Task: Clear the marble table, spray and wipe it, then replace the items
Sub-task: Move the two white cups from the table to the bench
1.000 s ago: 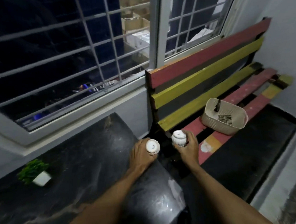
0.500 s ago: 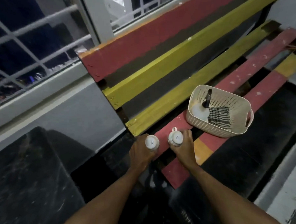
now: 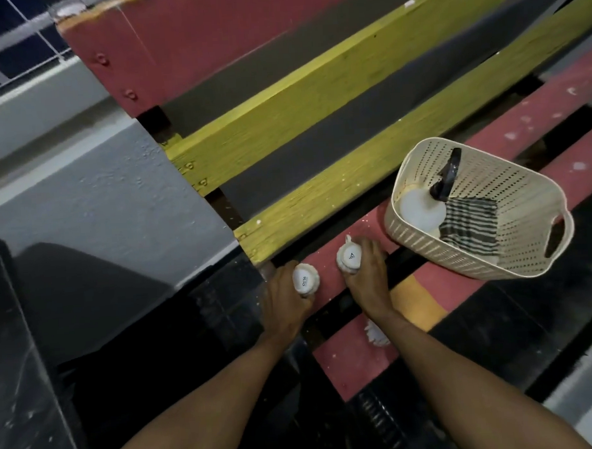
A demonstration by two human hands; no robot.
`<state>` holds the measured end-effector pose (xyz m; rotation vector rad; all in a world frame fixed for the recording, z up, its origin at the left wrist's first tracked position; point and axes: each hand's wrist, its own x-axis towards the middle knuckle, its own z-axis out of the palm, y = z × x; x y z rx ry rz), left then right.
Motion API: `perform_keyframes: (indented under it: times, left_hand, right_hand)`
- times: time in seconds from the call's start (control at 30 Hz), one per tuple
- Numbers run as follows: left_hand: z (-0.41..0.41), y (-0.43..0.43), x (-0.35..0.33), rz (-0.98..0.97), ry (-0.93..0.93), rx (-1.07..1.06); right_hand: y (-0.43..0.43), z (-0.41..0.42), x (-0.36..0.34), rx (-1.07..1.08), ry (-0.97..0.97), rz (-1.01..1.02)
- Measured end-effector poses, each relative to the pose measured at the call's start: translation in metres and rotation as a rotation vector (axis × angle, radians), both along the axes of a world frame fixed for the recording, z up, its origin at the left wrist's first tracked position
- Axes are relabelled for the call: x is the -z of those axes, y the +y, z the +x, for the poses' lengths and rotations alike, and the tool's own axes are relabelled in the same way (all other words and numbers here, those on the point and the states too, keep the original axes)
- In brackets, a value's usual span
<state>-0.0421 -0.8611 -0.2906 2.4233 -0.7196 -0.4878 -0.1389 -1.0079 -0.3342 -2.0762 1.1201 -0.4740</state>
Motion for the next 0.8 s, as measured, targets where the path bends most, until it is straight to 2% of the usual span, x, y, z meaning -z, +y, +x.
perform_keyframes:
  times: [0.13, 0.23, 0.43, 0.6, 0.8]
  left_hand:
    - [0.004, 0.0, 0.008, -0.017, -0.005, 0.014]
    - [0.004, -0.002, 0.011, -0.026, 0.018, 0.019]
    - [0.008, 0.008, 0.003, 0.078, 0.197, 0.098]
    - [0.012, 0.051, -0.062, 0.073, 0.187, 0.109]
    - [0.019, 0.175, -0.183, 0.062, 0.061, 0.046]
  right_hand:
    - [0.001, 0.003, -0.004, -0.029, -0.001, -0.052]
    - [0.0, 0.003, -0.003, -0.044, 0.016, -0.008]
    - [0.004, -0.003, -0.012, -0.084, 0.058, 0.062]
    - [0.041, -0.013, -0.072, -0.046, 0.114, 0.016]
    - [0.153, -0.003, -0.193, -0.023, -0.019, -0.059]
